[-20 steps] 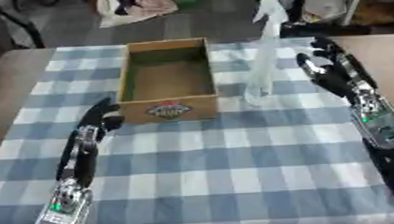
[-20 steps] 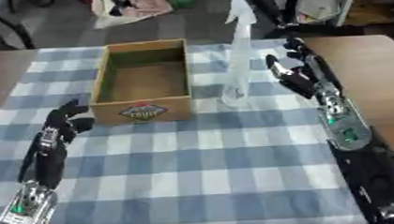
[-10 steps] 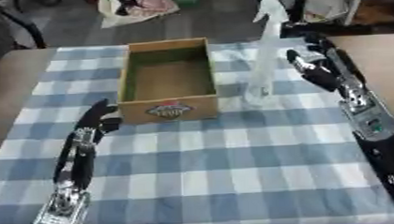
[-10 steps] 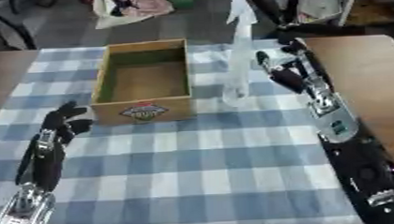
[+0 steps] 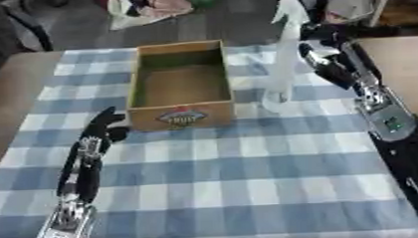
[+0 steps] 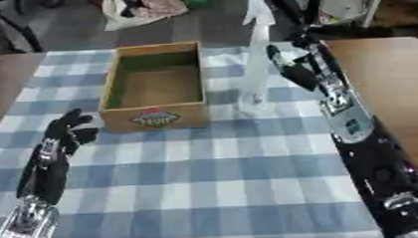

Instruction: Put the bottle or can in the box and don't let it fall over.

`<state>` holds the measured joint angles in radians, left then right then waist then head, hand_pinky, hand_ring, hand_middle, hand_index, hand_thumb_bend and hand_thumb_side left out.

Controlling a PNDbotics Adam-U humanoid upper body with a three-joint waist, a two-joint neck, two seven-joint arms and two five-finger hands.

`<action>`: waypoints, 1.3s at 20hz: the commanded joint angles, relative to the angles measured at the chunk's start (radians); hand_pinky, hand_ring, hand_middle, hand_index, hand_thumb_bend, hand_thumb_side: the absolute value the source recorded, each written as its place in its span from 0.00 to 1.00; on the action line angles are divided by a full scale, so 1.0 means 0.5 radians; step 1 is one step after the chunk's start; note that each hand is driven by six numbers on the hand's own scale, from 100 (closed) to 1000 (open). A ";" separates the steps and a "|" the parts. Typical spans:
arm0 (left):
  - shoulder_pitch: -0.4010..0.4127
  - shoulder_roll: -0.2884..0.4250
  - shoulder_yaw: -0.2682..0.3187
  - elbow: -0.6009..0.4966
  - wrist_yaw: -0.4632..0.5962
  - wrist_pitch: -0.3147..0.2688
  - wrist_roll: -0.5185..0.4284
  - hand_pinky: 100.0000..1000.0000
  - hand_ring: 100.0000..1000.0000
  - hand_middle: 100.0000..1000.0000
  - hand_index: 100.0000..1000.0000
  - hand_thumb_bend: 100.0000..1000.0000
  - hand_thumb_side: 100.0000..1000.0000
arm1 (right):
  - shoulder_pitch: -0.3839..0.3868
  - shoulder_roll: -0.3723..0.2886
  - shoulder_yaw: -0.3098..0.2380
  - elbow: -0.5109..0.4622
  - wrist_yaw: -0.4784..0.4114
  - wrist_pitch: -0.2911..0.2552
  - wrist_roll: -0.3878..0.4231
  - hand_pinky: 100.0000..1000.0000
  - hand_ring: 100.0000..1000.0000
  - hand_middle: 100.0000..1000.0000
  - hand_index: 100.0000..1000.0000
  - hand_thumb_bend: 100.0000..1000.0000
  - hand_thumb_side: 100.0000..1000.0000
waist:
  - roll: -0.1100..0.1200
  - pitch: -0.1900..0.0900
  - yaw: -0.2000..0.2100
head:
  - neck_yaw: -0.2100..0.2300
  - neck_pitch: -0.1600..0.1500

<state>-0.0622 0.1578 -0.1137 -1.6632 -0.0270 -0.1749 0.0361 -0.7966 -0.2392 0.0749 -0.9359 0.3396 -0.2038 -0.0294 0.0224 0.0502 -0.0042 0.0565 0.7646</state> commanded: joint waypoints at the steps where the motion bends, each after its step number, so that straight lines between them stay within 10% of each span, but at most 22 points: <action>1: -0.023 0.006 -0.006 -0.021 0.015 -0.002 -0.008 0.76 0.69 0.74 0.91 0.36 0.96 | -0.063 -0.004 0.003 -0.013 0.000 -0.002 0.002 0.69 0.91 0.89 1.00 0.27 0.61 | -0.001 -0.030 0.009 | -0.013 0.011; 26: -0.074 0.005 -0.032 -0.038 0.019 0.003 -0.033 0.76 0.69 0.73 0.91 0.37 0.96 | -0.225 -0.043 -0.021 -0.019 -0.030 -0.004 -0.021 0.68 0.90 0.87 1.00 0.25 0.60 | 0.021 0.038 0.121 | -0.073 0.011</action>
<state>-0.0850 0.1572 -0.1280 -1.6611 -0.0196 -0.1715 0.0232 -0.8825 -0.2349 0.0736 -0.9244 0.3294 -0.2046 -0.0347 0.0322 0.0785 0.0563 0.0237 0.7646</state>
